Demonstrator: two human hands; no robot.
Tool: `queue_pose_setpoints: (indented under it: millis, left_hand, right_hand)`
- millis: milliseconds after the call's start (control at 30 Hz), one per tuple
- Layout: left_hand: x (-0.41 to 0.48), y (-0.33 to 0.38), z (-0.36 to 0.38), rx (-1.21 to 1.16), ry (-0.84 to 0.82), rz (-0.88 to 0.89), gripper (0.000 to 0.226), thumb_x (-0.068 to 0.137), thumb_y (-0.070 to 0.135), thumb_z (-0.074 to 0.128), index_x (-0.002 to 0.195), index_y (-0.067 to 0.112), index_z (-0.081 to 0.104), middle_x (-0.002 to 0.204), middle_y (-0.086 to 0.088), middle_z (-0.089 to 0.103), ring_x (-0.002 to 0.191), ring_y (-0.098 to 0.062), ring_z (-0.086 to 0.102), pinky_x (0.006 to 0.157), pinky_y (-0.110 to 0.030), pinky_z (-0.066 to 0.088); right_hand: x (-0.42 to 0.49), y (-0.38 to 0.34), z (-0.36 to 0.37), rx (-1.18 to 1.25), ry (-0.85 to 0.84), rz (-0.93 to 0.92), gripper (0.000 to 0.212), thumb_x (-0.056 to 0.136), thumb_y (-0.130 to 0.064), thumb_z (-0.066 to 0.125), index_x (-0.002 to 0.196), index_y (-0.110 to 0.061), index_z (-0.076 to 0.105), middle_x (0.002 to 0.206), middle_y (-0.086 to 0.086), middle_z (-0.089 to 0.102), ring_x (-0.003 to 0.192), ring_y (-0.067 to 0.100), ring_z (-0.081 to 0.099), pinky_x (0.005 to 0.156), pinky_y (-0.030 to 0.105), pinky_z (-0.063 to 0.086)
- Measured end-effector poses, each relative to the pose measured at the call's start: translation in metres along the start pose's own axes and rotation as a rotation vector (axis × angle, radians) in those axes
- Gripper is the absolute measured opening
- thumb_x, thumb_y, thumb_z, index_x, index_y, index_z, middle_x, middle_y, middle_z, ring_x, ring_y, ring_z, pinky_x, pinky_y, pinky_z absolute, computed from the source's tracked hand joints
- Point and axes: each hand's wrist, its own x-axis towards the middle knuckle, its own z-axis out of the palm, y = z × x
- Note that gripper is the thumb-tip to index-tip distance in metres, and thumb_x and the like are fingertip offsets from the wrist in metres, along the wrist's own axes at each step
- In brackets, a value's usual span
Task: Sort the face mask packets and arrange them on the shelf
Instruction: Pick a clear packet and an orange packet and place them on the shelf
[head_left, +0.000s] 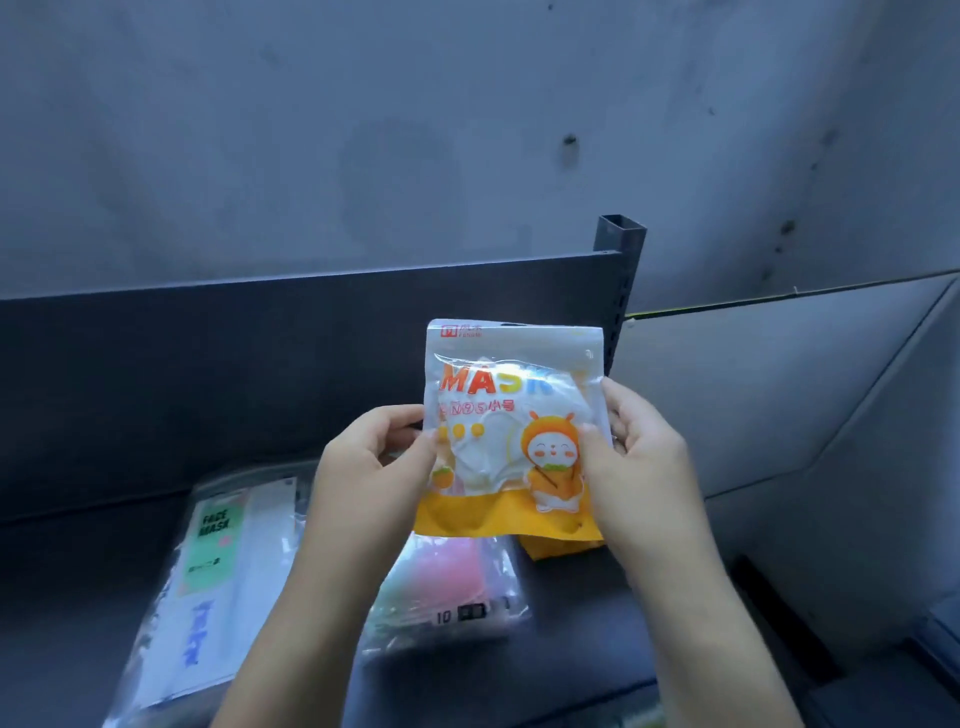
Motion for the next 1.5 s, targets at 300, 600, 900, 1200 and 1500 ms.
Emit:
queue_pose_setpoints:
  millis: [300, 600, 900, 1200, 1500]
  left_hand:
    - [0.008, 0.004, 0.102, 0.126, -0.037, -0.161, 0.032, 0.102, 0.043, 0.057, 0.088, 0.024, 0.079, 0.086, 0.011, 0.080, 0.082, -0.012, 0.074, 0.079, -0.035, 0.059]
    - [0.010, -0.012, 0.136, 0.715, 0.042, -0.107, 0.051, 0.097, 0.064, 0.045, 0.125, 0.025, 0.065, 0.111, 0.000, 0.061, 0.099, -0.025, 0.054, 0.084, -0.038, 0.043]
    - [0.007, -0.025, 0.143, 0.831, 0.042, -0.105, 0.052, 0.096, 0.065, 0.041, 0.133, 0.032, 0.060, 0.120, 0.001, 0.062, 0.115, -0.028, 0.052, 0.097, -0.043, 0.047]
    - [0.006, -0.031, 0.146, 0.791, 0.024, -0.030, 0.057, 0.089, 0.072, 0.032, 0.122, 0.034, 0.058, 0.119, 0.010, 0.064, 0.113, -0.021, 0.056, 0.093, -0.046, 0.052]
    - [0.006, -0.025, 0.124, 0.871, -0.016, 0.193, 0.063, 0.103, 0.058, 0.037, 0.157, 0.026, 0.040, 0.166, 0.009, 0.033, 0.153, -0.009, 0.019, 0.118, -0.024, 0.019]
  right_hand:
    - [0.066, 0.008, -0.052, -0.626, -0.090, -0.137, 0.056, 0.108, -0.032, 0.037, 0.163, -0.026, 0.024, 0.137, 0.010, 0.063, 0.124, 0.032, 0.055, 0.104, 0.043, 0.045]
    - [0.100, 0.030, -0.057, -0.663, -0.354, -0.027, 0.036, 0.098, -0.048, 0.043, 0.126, -0.027, 0.051, 0.116, -0.001, 0.064, 0.106, 0.025, 0.059, 0.086, 0.042, 0.053]
    - [0.105, 0.044, -0.059, -0.709, -0.342, -0.084, 0.025, 0.097, -0.046, 0.045, 0.110, -0.025, 0.052, 0.115, 0.000, 0.059, 0.103, 0.027, 0.057, 0.083, 0.041, 0.052]
    - [0.103, 0.056, -0.062, -0.754, -0.329, -0.256, 0.049, 0.103, -0.055, 0.039, 0.142, -0.025, 0.047, 0.146, -0.002, 0.048, 0.132, 0.023, 0.045, 0.103, 0.044, 0.046]
    - [0.094, 0.050, -0.061, -0.580, -0.173, -0.551, 0.052, 0.098, -0.049, 0.041, 0.136, -0.021, 0.065, 0.139, -0.004, 0.065, 0.139, 0.016, 0.051, 0.113, 0.035, 0.040]
